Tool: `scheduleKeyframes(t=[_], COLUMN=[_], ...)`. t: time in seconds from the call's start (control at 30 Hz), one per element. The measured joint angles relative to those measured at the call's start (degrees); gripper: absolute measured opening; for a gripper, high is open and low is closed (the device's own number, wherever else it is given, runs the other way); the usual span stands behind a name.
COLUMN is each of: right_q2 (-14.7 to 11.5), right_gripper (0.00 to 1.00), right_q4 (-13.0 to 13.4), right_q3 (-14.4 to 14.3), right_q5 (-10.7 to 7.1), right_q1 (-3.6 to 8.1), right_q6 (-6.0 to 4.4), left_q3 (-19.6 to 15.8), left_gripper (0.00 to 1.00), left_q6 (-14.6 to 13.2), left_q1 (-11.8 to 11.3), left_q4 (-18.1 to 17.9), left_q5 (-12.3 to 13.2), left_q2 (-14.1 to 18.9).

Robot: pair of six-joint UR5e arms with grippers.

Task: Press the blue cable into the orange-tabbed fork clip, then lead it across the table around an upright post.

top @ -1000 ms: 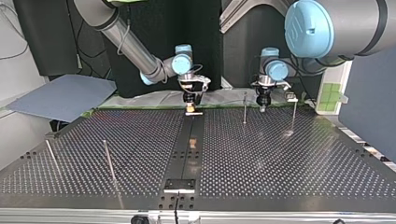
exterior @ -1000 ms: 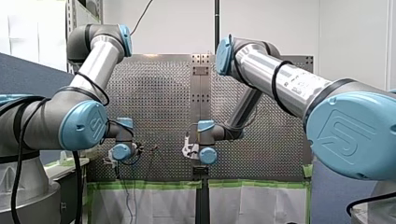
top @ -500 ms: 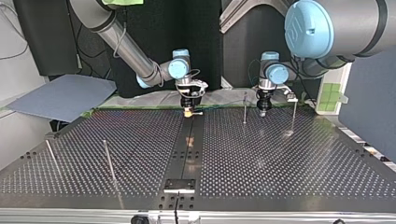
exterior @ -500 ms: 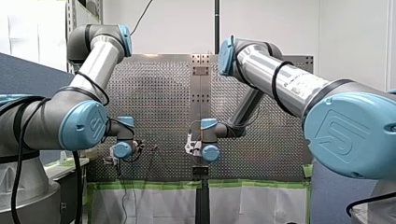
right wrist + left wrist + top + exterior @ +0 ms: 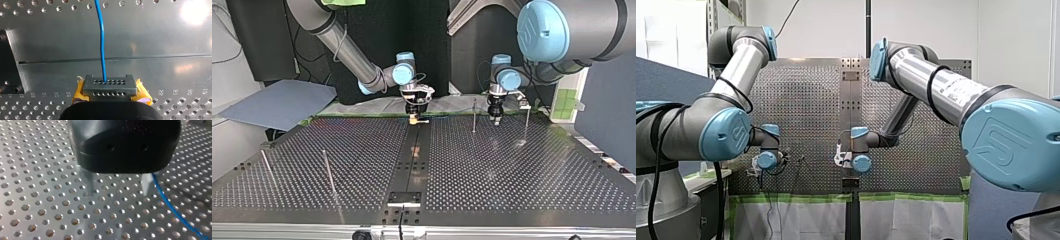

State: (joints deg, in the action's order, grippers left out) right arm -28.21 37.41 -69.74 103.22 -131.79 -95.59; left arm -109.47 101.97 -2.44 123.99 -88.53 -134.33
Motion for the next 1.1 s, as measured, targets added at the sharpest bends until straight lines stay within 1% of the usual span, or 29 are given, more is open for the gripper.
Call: scheduleKeyframes(t=[0.2,0.27,0.4,0.5,0.57,0.83,0.93,1.1], right_q2=[0.0,0.01,0.01,0.01,0.01,0.02,0.0,-0.03], right_gripper=[0.0,0.0,0.0,0.0,0.0,0.0,0.0,0.0], right_q4=[-0.05,-0.05,-0.06,-0.01,0.05,-0.14,-0.14,0.04], right_q3=[-0.01,-0.01,-0.01,-0.01,-0.01,-0.01,-0.01,-0.01], right_q5=[-0.02,-0.02,-0.02,0.03,0.05,-0.07,-0.05,-0.03], right_q1=[0.0,0.0,0.0,0.0,0.0,0.0,0.0,0.01], right_q6=[0.03,0.03,0.03,0.03,0.03,0.14,0.17,0.14], left_q3=[-0.52,-1.17,-2.84,-4.32,-5.43,-9.52,-11.06,-13.42], left_gripper=[1.0,1.0,1.0,1.0,1.0,1.0,1.0,1.0], left_q6=[-2.86,-3.95,-5.92,-7.42,-8.15,-8.34,-7.59,-5.54], left_q1=[-0.02,-0.08,-0.19,-0.29,-0.37,-0.5,-0.53,-0.43], left_q4=[2.77,3.89,5.6,5.41,4.67,2.21,1.56,0.86], left_q5=[-1.54,-1.46,-0.1,1.31,2.43,6.5,8.04,10.39], left_q2=[0.03,0.06,0.33,0.52,0.84,3.69,5.16,7.5])
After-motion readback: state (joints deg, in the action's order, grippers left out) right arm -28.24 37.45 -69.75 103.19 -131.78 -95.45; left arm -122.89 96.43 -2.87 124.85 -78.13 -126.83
